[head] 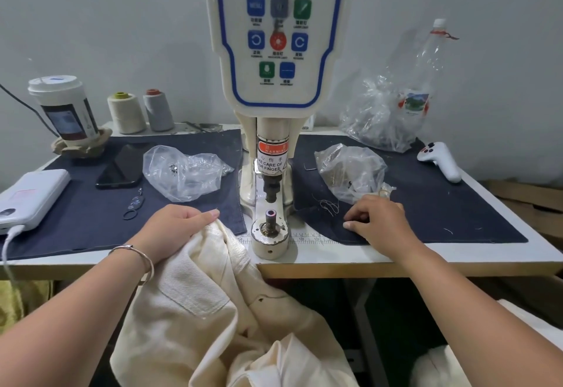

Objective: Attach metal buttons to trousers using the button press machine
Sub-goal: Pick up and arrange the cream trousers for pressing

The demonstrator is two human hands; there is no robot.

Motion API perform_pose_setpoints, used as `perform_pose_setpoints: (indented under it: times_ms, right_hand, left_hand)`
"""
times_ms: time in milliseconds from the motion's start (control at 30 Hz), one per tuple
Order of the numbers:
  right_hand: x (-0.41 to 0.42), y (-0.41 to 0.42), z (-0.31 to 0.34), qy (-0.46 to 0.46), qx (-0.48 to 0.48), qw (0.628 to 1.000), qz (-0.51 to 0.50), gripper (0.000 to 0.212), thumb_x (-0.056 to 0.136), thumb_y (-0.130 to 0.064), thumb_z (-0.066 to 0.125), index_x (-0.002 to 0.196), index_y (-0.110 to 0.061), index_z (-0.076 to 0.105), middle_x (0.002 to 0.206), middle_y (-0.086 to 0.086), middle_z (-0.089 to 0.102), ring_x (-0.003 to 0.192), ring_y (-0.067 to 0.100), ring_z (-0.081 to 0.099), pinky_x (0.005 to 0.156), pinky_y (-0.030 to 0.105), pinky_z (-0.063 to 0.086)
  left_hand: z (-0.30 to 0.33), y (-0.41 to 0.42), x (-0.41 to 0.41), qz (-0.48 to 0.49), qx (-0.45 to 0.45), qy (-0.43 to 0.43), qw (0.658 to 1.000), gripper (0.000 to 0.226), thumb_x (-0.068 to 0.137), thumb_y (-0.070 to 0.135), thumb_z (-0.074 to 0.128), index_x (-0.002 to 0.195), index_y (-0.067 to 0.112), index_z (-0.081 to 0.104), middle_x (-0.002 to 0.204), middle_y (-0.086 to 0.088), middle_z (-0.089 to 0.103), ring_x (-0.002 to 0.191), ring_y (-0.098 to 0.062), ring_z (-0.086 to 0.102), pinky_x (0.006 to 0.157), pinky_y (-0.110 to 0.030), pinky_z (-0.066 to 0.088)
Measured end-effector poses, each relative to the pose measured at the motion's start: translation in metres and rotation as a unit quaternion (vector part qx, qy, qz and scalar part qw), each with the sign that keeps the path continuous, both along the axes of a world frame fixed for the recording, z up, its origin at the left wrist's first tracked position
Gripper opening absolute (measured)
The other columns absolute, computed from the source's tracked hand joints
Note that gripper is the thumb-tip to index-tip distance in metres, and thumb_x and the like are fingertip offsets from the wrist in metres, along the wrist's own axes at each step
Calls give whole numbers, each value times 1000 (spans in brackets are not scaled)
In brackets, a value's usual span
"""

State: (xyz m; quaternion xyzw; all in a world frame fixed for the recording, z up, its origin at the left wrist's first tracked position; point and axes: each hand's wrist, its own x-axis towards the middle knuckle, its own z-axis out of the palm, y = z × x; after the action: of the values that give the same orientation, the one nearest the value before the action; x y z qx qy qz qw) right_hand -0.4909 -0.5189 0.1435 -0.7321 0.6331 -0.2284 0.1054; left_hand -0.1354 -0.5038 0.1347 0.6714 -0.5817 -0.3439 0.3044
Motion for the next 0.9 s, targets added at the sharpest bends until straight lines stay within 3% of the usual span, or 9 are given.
perform_pose_setpoints:
  times_ms: [200, 333, 433, 567, 733, 900]
  right_hand:
    - [4, -1, 2, -15, -5, 1000, 4, 22, 85, -24, 73, 68, -35, 64, 79, -16, 57, 76, 1, 50, 94, 36, 33]
    - [31, 6, 17, -200, -20, 978, 53, 17, 82, -13, 74, 71, -25, 71, 79, -10, 66, 76, 5, 60, 77, 21, 48]
    - [63, 13, 27, -261, -22, 959, 109, 14, 80, -10, 76, 72, -22, 73, 78, -8, 69, 73, 2, 62, 70, 9, 46]
    - [86, 17, 28, -300, -2, 943, 147, 8, 79, -9, 77, 77, -16, 74, 81, 3, 69, 69, 12, 55, 67, 15, 45]
    - [95, 16, 27, -305, 12, 940, 149, 22, 78, -13, 79, 71, -32, 71, 83, 4, 68, 70, 9, 53, 67, 17, 46]
    - [99, 17, 28, -311, 23, 939, 143, 25, 77, -11, 79, 70, -33, 71, 78, 6, 63, 69, 14, 54, 76, 36, 54]
  left_hand:
    - [0, -1, 1, -1, 0, -6, 1000, 62, 87, 52, 67, 48, 22, 29, 53, 3, 28, 56, -18, 29, 61, -31, 30]
    - [0, -1, 1, -3, -1, -11, 1000, 61, 87, 52, 66, 49, 22, 28, 54, 2, 28, 57, -18, 29, 60, -30, 30]
    - [0, -1, 1, -2, -3, -11, 1000, 62, 87, 51, 67, 48, 22, 29, 54, 2, 28, 57, -19, 30, 60, -31, 30]
    - [0, -2, 1, -2, -4, -12, 1000, 62, 88, 51, 67, 48, 22, 29, 52, 3, 27, 55, -18, 29, 60, -30, 29]
    - [-1, -2, 1, -1, -6, -14, 1000, 62, 88, 51, 66, 48, 22, 28, 52, 3, 26, 53, -15, 28, 58, -30, 29]
    - [-1, -2, 1, -3, -5, -4, 1000, 62, 88, 51, 67, 49, 22, 28, 54, 2, 26, 56, -19, 28, 58, -30, 29]
